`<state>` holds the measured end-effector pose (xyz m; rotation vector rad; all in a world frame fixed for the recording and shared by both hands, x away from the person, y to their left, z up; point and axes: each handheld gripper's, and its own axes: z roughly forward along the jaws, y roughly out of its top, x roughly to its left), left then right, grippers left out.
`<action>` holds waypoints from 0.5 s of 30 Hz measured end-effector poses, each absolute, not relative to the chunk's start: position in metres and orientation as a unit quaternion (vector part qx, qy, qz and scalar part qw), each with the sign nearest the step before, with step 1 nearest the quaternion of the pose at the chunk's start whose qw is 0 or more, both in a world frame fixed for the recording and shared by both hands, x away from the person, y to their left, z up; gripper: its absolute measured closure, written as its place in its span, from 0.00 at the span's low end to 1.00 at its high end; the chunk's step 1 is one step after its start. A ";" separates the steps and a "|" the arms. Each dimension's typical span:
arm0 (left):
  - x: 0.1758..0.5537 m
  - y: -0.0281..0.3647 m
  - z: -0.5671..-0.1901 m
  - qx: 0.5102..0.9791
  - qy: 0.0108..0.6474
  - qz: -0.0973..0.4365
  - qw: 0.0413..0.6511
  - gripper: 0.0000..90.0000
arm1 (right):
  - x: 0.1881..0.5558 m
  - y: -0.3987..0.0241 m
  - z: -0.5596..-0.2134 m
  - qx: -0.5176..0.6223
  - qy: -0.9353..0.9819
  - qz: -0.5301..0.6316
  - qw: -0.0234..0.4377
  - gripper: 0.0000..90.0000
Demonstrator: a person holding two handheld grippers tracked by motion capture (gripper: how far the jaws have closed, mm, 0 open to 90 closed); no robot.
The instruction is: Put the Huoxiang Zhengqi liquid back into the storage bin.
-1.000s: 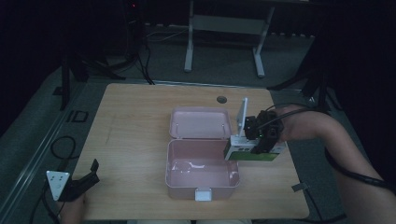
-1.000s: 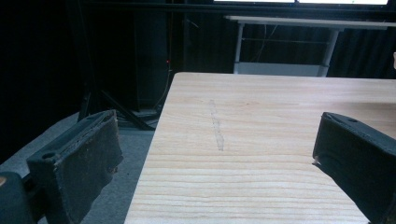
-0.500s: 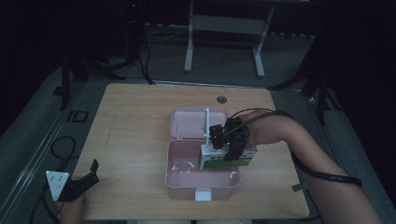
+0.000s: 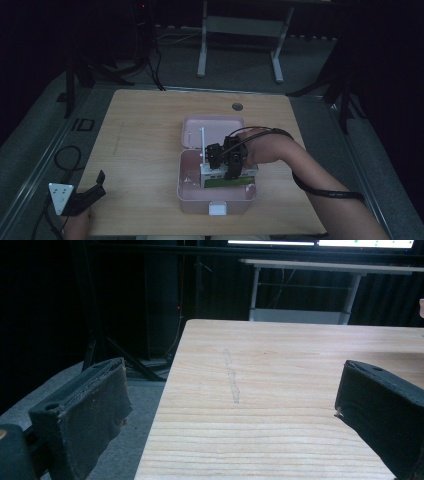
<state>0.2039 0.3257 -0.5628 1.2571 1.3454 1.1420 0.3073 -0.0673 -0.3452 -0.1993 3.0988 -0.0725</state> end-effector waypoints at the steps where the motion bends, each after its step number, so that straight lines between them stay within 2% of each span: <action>1: 0.204 0.326 -0.563 0.513 0.549 0.466 0.468 0.01 | 0.308 -0.067 -0.348 -0.062 0.998 -0.023 0.016 0.69; 15: 0.204 0.326 -0.563 0.511 0.549 0.466 0.469 0.01 | 0.313 -0.066 -0.409 -0.035 0.999 -0.033 0.001 0.68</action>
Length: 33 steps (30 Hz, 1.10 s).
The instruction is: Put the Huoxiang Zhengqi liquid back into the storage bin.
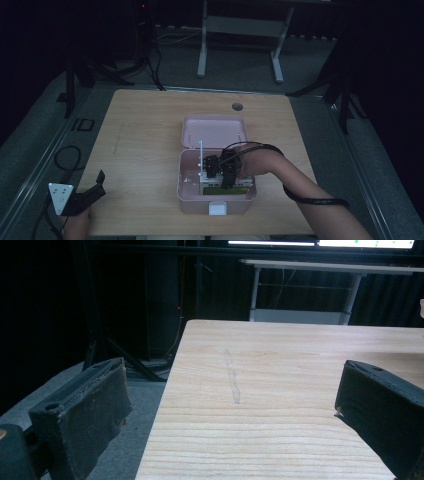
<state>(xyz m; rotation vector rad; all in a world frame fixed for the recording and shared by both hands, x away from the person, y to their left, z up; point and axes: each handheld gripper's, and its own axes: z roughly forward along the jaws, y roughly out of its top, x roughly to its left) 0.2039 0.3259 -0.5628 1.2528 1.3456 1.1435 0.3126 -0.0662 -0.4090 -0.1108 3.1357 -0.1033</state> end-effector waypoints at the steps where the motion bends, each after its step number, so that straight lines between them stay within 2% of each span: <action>1: 0.204 0.326 -0.563 0.511 0.549 0.466 0.469 0.01 | 0.312 -0.066 -0.413 -0.036 0.999 -0.035 0.001 0.68; 15: 0.204 0.327 -0.563 0.511 0.548 0.465 0.471 0.01 | 0.314 -0.060 -0.457 -0.033 0.998 -0.062 -0.006 0.68; 27: 0.204 0.327 -0.563 0.511 0.548 0.465 0.471 0.01 | 0.317 -0.065 -0.462 -0.037 0.998 -0.047 -0.015 0.68; 33: 0.204 0.327 -0.563 0.512 0.548 0.465 0.471 0.01 | 0.317 -0.066 -0.456 -0.039 0.998 -0.045 -0.019 0.62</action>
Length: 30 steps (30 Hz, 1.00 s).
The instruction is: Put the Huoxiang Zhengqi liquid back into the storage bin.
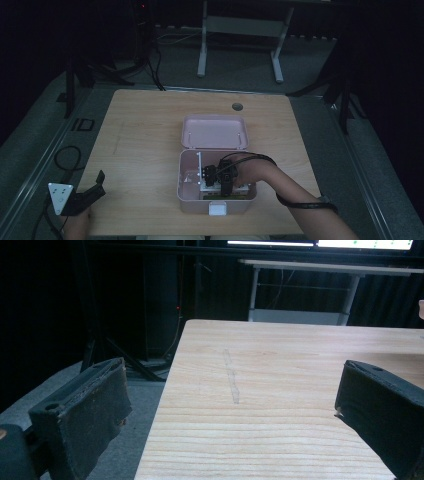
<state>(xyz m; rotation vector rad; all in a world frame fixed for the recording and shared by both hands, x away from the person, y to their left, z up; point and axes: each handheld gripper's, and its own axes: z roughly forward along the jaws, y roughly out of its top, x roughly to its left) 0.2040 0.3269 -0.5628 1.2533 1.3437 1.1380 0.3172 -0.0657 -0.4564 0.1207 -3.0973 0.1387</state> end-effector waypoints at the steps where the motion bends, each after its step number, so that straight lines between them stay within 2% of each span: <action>1: 0.204 0.327 -0.563 0.512 0.548 0.464 0.471 0.01 | 0.317 -0.066 -0.453 0.039 -0.998 0.044 0.021 0.58; 7: 0.204 0.327 -0.563 0.512 0.548 0.464 0.471 0.01 | 0.315 -0.072 -0.424 0.040 -0.999 0.028 0.007 0.43; 13: 0.204 0.327 -0.563 0.512 0.548 0.464 0.471 0.01 | 0.317 -0.088 -0.384 0.028 -0.999 -0.038 -0.021 0.30; 16: 0.204 0.327 -0.563 0.513 0.548 0.464 0.470 0.01 | 0.318 -0.101 -0.370 0.028 -0.997 -0.070 -0.022 0.16; 23: 0.204 0.326 -0.563 0.514 0.548 0.464 0.469 0.01 | 0.323 -0.143 -0.349 -0.004 -0.990 -0.126 -0.068 0.14; 30: 0.205 0.325 -0.563 0.514 0.547 0.465 0.469 0.01 | 0.333 -0.194 -0.347 -0.053 -0.978 -0.171 -0.106 0.13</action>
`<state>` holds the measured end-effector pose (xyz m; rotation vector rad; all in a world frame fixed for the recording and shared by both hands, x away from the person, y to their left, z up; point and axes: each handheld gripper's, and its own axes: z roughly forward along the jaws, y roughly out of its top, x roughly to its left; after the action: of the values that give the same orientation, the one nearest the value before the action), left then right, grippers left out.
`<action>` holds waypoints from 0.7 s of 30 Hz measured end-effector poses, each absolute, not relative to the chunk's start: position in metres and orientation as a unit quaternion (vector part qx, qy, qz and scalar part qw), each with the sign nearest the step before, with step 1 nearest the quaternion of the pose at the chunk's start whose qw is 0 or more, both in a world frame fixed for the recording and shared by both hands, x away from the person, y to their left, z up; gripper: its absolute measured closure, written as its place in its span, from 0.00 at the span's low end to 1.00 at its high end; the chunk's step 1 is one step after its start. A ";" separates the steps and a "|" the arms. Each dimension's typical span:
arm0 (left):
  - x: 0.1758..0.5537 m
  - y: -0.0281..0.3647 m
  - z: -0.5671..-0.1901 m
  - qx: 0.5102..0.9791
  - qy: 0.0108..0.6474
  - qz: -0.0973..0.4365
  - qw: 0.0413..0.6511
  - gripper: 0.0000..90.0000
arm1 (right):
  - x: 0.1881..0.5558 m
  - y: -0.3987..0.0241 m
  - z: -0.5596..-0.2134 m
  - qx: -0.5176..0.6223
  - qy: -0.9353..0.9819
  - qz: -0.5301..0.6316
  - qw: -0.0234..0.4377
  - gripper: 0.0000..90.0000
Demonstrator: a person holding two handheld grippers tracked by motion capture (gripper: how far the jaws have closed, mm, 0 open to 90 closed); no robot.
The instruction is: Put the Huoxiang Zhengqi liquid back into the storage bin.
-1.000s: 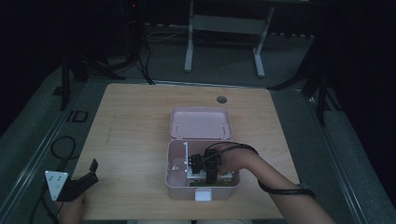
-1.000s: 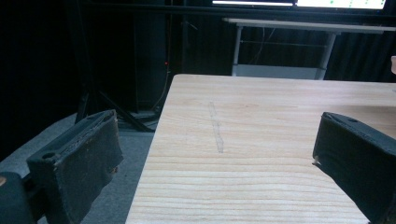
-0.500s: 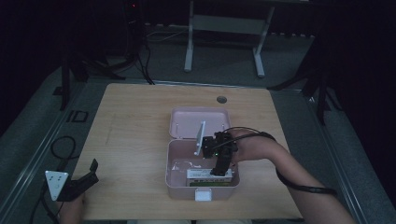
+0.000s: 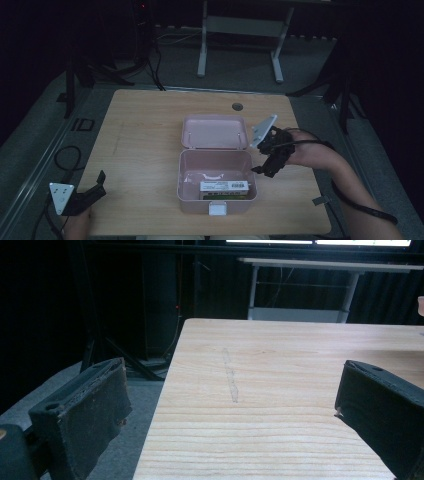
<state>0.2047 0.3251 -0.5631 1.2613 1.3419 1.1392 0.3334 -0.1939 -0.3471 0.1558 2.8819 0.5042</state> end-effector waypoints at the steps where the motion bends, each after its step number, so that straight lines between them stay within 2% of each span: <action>1: 0.205 0.325 -0.563 0.515 0.547 0.465 0.470 0.01 | 0.335 -0.201 -0.349 0.061 0.976 0.176 0.113 0.13; 13: 0.205 0.325 -0.563 0.515 0.547 0.465 0.468 0.01 | 0.356 -0.259 -0.394 0.147 0.964 0.191 0.113 0.13; 21: 0.204 0.325 -0.563 0.514 0.547 0.465 0.469 0.01 | 0.364 -0.280 -0.453 0.212 0.936 0.230 0.158 0.13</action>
<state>0.2042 0.3253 -0.5630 1.2611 1.3408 1.1394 0.3638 -0.2798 -0.4532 0.6077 2.6789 0.6588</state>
